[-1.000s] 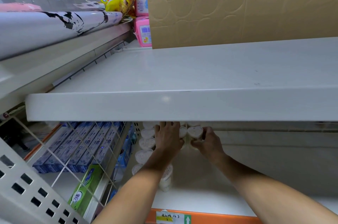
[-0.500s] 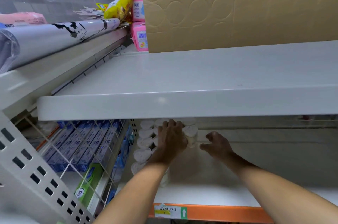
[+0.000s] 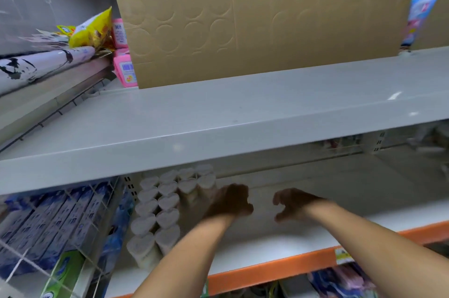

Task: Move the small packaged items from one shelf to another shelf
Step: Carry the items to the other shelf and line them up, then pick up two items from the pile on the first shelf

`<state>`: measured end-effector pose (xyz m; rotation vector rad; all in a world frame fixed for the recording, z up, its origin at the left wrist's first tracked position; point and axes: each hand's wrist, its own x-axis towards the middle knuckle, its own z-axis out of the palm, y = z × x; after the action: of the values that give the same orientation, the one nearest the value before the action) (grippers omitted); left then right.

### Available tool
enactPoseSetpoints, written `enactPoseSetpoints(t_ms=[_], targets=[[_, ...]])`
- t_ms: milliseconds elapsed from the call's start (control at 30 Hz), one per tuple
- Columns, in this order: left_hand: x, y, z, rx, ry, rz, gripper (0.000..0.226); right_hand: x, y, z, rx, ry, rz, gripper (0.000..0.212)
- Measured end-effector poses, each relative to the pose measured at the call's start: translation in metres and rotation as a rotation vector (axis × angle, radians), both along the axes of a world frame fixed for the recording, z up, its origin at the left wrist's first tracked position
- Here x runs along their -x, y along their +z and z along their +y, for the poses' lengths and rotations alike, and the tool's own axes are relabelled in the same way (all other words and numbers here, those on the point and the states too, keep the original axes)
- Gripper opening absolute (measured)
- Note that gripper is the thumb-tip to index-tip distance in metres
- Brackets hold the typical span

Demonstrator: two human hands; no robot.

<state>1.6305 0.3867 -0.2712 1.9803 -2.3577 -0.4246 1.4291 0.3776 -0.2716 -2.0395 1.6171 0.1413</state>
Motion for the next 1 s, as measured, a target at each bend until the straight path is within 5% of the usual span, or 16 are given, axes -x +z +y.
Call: enactPoseSetpoints(t_ms=[700,1000], targets=[[0.231,0.025,-0.012,-0.192,-0.203,-0.023,0.042,0.224,0.024,0.047,-0.006,-0.219,0.15,0.063],[0.335,0.025,-0.003,-0.189,-0.371,-0.051,0.021,0.321,0.02,0.075,-0.002,-0.337,0.105,0.059]])
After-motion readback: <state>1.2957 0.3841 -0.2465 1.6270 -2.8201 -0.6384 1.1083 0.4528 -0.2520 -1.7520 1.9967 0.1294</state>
